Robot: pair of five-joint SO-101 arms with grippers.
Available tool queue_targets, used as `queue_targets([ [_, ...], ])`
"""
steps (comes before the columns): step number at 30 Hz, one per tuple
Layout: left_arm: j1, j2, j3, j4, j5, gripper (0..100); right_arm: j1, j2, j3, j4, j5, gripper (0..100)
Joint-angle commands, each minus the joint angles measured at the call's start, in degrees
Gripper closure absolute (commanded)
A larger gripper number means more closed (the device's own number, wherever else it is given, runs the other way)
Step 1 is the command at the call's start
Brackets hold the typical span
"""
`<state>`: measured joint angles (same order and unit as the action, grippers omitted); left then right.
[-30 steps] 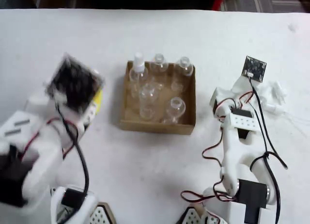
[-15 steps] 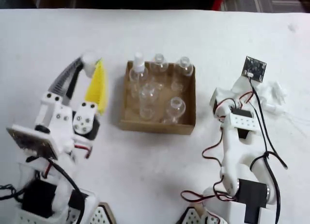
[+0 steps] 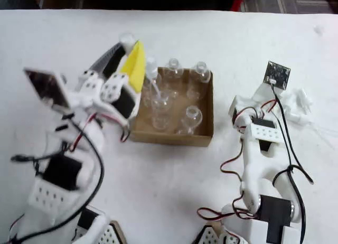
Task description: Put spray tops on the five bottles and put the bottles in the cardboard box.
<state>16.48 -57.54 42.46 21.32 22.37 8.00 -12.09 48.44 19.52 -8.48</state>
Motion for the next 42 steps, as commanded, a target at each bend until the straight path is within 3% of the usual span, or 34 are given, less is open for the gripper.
queue_targets([
  [1,0.7,6.9,-6.2,-2.0,4.6,98,-0.1,-0.2,-0.7,-1.0,0.7,87.2],
  [10,0.2,15.3,-6.6,-8.6,4.6,98,-0.1,-0.2,-0.8,-1.7,0.7,87.2],
  [19,-1.4,16.0,-6.9,-8.1,0.6,98,-0.1,-0.2,-0.7,-2.1,0.7,87.2],
  [42,-1.9,16.5,-6.5,-4.4,0.4,98,-0.2,-0.2,-0.7,-2.1,0.7,87.2],
])
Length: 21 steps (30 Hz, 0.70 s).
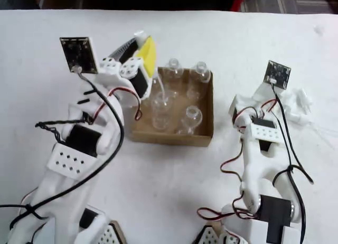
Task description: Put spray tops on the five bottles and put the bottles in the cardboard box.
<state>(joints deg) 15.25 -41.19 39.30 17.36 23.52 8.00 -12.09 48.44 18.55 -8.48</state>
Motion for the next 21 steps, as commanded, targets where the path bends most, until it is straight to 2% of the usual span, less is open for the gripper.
queue_targets([
  [1,-0.7,0.1,-3.3,-0.4,-0.7,98,-0.2,-0.2,-0.7,-1.1,0.7,87.2],
  [7,-0.7,0.1,-1.7,-1.5,-0.8,98,-0.2,-0.2,-0.7,-1.1,0.7,87.2],
  [11,-0.7,0.1,4.9,-11.2,-1.0,98,-0.2,-0.2,-0.7,-1.1,0.7,87.2],
  [15,-0.3,-0.3,10.7,-19.4,-5.4,98,-0.2,-0.2,-0.7,-1.1,0.7,87.2],
  [21,-0.4,-0.3,11.8,-17.2,-5.6,98,-0.2,-0.2,-0.7,-1.1,0.7,87.2],
])
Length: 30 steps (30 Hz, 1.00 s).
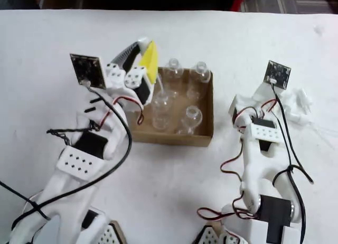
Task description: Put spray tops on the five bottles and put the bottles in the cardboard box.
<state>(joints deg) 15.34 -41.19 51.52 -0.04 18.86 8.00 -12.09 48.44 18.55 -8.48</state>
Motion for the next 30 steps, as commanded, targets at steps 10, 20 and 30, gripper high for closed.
queue_targets([
  [10,2.1,0.1,2.7,1.7,-3.3,98,-0.2,-0.2,-0.7,-1.1,0.7,87.2],
  [20,5.6,0.1,11.6,-7.0,-8.4,98,-0.2,-0.2,-0.7,-1.1,0.7,87.2],
  [30,6.4,0.2,13.3,-7.1,-9.7,98,-0.2,-0.2,-0.7,-1.1,0.7,87.2],
])
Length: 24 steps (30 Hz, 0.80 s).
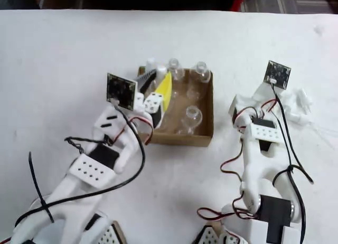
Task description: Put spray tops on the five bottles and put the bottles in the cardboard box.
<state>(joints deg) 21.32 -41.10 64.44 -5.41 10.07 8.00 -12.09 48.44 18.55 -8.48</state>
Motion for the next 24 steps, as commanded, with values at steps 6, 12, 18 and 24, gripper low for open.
queue_targets([
  [6,0.4,0.1,2.0,-1.8,-3.2,98,-0.1,-0.2,-0.7,-1.1,0.7,87.2],
  [12,0.4,0.1,2.3,-1.8,-3.8,98,-0.1,-0.2,-0.7,-1.1,0.7,87.2],
  [18,0.7,0.1,5.3,-3.3,-3.9,98,-0.1,-0.2,-0.7,-1.1,0.7,87.2],
  [24,0.5,0.0,10.3,-12.7,-3.7,98,-0.1,-0.2,-0.7,-1.1,0.7,87.2],
])
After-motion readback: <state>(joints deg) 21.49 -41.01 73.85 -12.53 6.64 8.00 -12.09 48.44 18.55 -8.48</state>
